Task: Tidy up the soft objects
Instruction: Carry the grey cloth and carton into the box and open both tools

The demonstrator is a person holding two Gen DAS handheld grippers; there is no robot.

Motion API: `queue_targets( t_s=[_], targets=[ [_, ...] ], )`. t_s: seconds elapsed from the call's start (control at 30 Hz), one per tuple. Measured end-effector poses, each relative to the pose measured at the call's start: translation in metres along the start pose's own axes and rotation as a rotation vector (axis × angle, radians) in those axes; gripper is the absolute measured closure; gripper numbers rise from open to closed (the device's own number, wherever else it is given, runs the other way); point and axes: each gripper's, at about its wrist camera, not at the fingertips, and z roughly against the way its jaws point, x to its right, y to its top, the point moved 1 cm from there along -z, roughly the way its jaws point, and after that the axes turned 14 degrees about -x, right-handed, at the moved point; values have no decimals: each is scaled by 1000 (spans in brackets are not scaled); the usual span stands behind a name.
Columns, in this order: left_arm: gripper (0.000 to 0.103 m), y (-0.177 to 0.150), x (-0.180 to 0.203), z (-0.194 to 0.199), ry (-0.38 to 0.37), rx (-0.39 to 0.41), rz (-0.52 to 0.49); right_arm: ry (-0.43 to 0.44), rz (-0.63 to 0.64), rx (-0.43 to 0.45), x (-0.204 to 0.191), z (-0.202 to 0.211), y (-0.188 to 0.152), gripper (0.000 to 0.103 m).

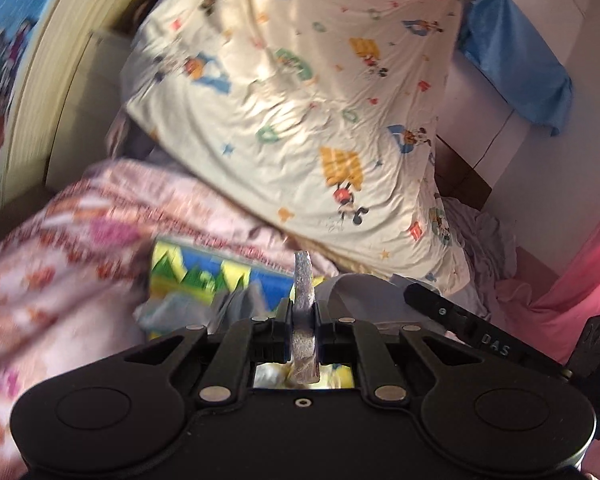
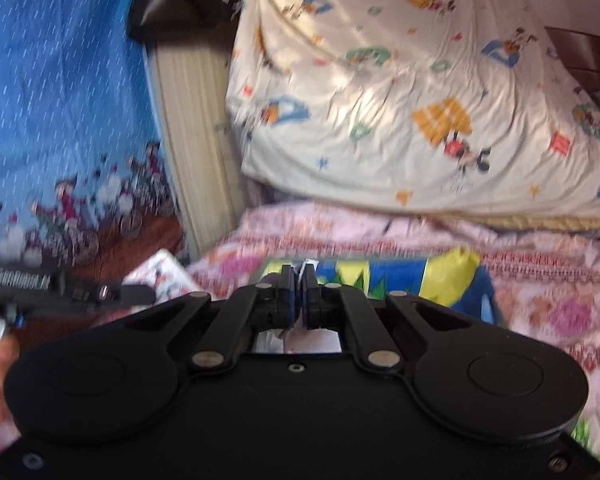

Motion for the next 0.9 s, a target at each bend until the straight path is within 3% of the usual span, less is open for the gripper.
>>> queue_targets(
  t_s=[0.2, 0.33, 0.5, 0.67, 0.77, 0.9],
  targets=[
    [92, 18, 42, -47, 44, 32, -73, -8, -121, 101, 52, -9, 16, 103],
    [92, 18, 64, -96, 63, 0, -105, -9, -246, 93, 100, -26, 3, 103],
    [92, 4, 73, -155, 72, -82, -85, -19, -379, 46, 147, -51, -20, 103],
    [92, -10, 61, -190, 63, -169, 41, -40, -494, -40, 180, -74, -45, 103],
    [92, -17, 54, -202, 94, -191, 91, -52, -551, -92, 191, -85, -63, 103],
    [91, -21, 52, -211, 158, -214, 74, -71, -591, -132, 196, -94, -77, 103]
  ],
)
